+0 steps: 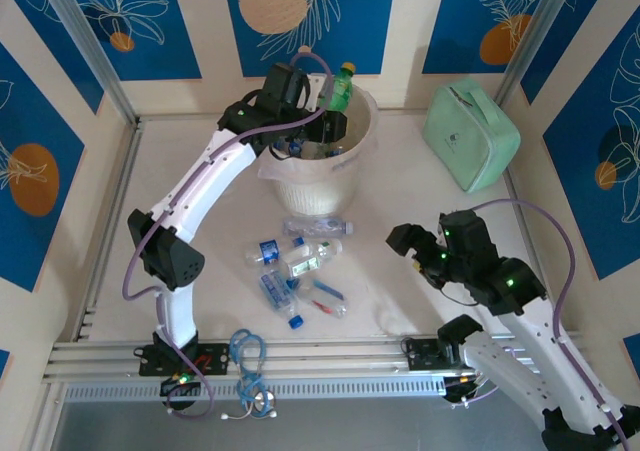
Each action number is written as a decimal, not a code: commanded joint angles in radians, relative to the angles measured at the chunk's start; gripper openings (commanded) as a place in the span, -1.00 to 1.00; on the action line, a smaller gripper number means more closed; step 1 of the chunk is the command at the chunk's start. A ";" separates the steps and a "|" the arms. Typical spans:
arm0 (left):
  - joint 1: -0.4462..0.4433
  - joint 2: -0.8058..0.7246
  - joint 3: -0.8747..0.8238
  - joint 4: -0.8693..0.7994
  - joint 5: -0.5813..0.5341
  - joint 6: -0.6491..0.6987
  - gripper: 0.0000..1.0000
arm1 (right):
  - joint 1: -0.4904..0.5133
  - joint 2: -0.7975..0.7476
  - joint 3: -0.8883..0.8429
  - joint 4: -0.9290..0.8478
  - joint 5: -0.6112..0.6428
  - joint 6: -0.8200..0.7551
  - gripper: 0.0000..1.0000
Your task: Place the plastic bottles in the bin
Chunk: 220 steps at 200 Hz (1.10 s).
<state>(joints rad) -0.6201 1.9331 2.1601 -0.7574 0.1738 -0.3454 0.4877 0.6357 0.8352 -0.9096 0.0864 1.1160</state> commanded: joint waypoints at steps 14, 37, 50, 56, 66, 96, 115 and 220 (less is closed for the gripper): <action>-0.004 0.017 0.043 -0.013 -0.006 0.003 0.65 | 0.041 0.034 -0.004 -0.001 0.003 -0.006 0.88; -0.006 -0.003 0.044 0.002 -0.004 0.002 0.71 | 0.106 0.084 0.026 -0.025 0.039 -0.030 0.88; -0.005 -0.024 0.045 0.001 -0.014 0.002 0.71 | 0.153 0.117 0.049 -0.031 0.063 -0.049 0.88; -0.005 -0.037 0.044 0.000 -0.019 0.001 0.71 | 0.176 0.137 0.062 -0.031 0.071 -0.060 0.88; -0.006 -0.064 0.039 0.001 -0.029 -0.003 0.71 | 0.214 0.173 0.084 -0.027 0.079 -0.083 0.88; -0.004 -0.208 -0.065 0.038 -0.097 -0.001 0.75 | 0.350 0.348 0.160 -0.004 0.089 -0.164 0.89; 0.020 -0.342 -0.223 0.077 -0.148 -0.037 0.77 | 0.451 0.475 0.213 0.011 0.105 -0.229 0.91; 0.240 -0.896 -1.045 0.232 -0.024 -0.353 0.81 | 0.627 0.954 0.422 -0.106 0.105 -0.490 0.88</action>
<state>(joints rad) -0.4019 1.0756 1.1572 -0.5835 0.0906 -0.6064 1.0927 1.5242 1.2121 -0.9497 0.1856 0.7044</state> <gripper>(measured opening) 0.909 0.950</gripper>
